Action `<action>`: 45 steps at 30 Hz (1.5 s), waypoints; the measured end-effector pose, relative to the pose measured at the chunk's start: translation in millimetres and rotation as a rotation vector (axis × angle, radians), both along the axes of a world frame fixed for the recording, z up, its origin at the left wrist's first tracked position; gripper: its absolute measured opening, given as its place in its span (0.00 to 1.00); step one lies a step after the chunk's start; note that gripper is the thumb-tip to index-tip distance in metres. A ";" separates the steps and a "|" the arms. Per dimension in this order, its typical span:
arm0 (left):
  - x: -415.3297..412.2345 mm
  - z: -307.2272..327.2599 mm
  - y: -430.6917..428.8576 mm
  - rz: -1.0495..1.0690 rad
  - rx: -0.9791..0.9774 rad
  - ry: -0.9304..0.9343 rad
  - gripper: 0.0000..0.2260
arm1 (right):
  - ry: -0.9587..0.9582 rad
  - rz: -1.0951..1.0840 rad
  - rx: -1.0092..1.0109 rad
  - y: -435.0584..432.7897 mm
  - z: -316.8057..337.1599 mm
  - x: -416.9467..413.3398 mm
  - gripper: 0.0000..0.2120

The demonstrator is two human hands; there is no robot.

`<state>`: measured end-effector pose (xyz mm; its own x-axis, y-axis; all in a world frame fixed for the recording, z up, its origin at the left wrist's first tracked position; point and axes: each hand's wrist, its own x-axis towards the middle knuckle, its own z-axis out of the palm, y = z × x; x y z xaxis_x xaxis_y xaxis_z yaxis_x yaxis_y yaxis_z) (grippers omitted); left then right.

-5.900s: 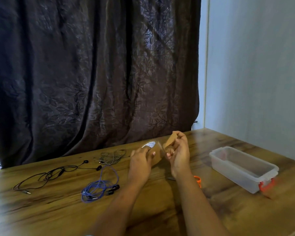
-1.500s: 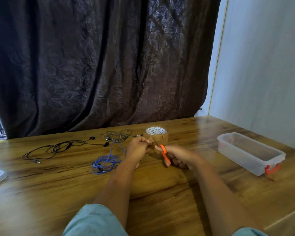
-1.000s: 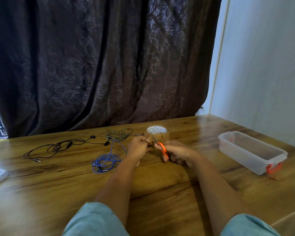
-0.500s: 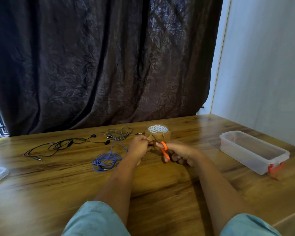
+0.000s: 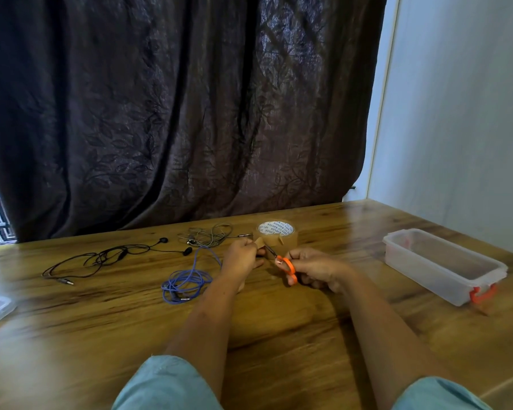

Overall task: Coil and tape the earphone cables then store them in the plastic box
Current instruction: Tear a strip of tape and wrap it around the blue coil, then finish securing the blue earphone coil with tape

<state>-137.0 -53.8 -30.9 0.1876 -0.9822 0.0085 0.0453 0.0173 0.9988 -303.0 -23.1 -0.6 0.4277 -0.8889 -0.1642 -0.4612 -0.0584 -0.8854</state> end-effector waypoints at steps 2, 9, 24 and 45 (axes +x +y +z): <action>0.0 1.0 0.2 0.013 0.003 0.012 0.10 | -0.010 0.007 0.008 0.0 0.0 -1.2 0.10; 1.3 1.1 -0.5 0.022 0.030 0.072 0.08 | -0.041 -0.019 0.063 -2.8 0.2 -2.4 0.09; -4.2 5.3 18.2 0.052 -0.070 0.039 0.08 | -0.113 -0.034 0.089 2.0 2.3 -2.8 0.11; 115.7 39.0 123.1 0.138 -0.053 -0.635 0.31 | 0.624 -0.146 -0.292 43.6 26.2 39.5 0.11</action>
